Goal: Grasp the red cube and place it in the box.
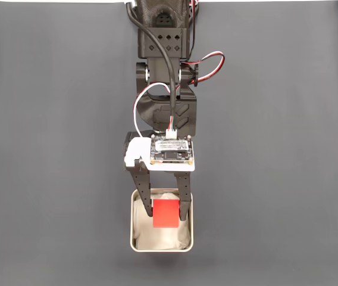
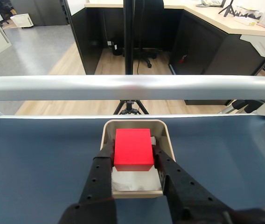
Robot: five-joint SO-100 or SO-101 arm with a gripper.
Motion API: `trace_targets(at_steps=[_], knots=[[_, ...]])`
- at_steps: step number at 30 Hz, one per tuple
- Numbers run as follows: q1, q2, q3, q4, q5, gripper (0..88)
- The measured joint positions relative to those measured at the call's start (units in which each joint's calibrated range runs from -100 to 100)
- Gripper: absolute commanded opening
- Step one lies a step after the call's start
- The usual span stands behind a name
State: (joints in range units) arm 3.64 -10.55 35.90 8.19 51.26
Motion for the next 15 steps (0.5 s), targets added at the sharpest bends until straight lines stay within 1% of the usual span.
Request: trace_targets(at_steps=[3, 6, 9, 15], knots=[[0.00, 0.35, 0.00, -0.16, 0.00, 33.7], [0.00, 0.43, 0.00, -0.80, 0.00, 45.2], [-0.07, 0.43, 0.00, -0.80, -0.44, 50.3], [0.00, 0.43, 0.00, -0.80, -0.68, 52.7]])
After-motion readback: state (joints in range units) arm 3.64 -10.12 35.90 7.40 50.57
